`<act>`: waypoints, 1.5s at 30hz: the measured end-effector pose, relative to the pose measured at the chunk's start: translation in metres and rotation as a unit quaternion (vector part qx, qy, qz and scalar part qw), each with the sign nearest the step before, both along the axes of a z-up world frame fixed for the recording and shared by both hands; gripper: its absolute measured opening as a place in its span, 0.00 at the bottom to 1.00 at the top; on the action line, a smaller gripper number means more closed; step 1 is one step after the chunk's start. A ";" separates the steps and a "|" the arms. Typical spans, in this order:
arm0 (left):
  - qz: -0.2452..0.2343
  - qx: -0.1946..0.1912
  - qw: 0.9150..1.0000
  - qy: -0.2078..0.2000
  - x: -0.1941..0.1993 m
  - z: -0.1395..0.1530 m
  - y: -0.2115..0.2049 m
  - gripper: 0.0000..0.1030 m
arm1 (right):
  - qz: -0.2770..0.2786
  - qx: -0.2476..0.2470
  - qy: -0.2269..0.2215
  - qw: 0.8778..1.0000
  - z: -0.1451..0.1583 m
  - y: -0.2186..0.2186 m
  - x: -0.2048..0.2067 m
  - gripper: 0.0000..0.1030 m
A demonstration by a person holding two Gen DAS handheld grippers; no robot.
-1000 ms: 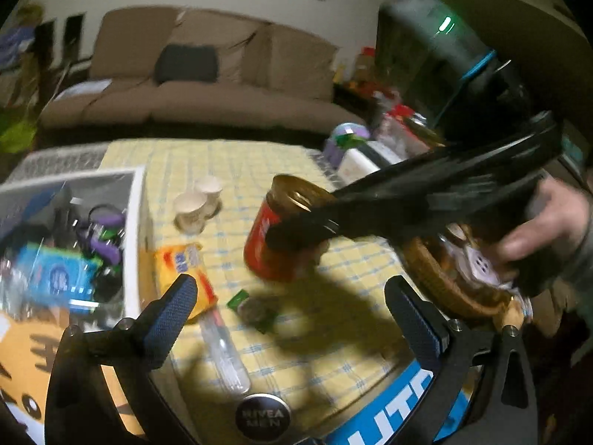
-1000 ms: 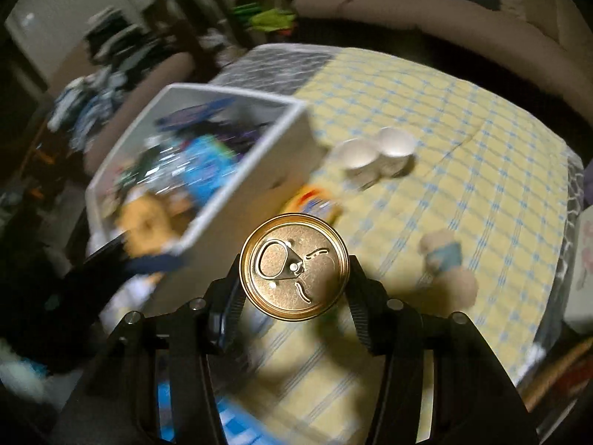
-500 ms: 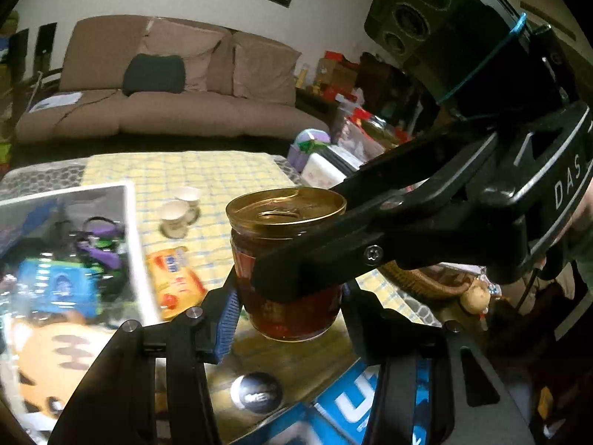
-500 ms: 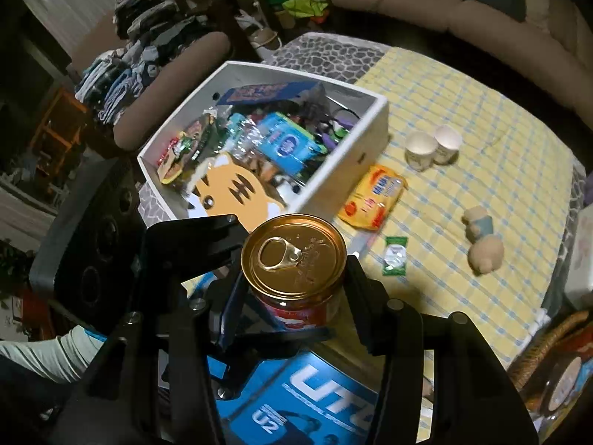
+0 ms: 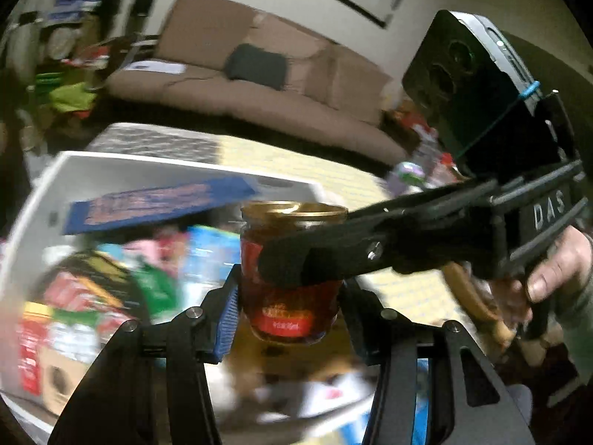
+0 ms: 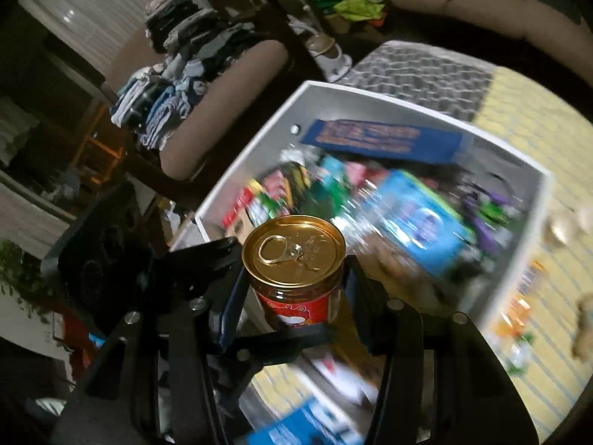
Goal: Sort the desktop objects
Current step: 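Carry the red can over the white box and open the right tool, then withdraw the right tool from the box toward the paper cups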
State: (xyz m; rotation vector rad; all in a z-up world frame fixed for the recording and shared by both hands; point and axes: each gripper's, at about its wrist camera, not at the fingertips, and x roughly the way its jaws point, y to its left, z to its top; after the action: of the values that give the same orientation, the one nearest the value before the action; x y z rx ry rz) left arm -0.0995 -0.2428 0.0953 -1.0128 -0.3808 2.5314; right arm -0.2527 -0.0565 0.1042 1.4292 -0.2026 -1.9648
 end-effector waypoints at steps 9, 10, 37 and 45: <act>0.071 -0.017 0.995 -0.074 -0.063 -0.036 -0.040 0.53 | -0.045 0.017 -0.026 0.999 -0.045 -0.043 -0.066 0.47; 0.084 -0.020 0.993 -0.085 -0.071 -0.042 -0.042 0.55 | -0.055 0.021 -0.029 0.998 -0.050 -0.043 -0.074 0.47; 0.130 -0.067 0.985 -0.092 -0.059 -0.041 -0.031 0.79 | -0.133 0.020 0.012 0.991 -0.036 0.003 -0.082 0.80; 0.133 -0.044 0.989 -0.052 -0.030 -0.008 -0.018 0.87 | -0.128 0.055 0.054 0.989 0.010 0.072 -0.020 0.90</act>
State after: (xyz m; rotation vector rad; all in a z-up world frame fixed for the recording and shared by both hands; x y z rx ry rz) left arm -0.1293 -0.2611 0.0869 -1.2023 -0.4636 2.7587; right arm -0.2730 0.0154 0.1143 1.4183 -0.2410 -2.2885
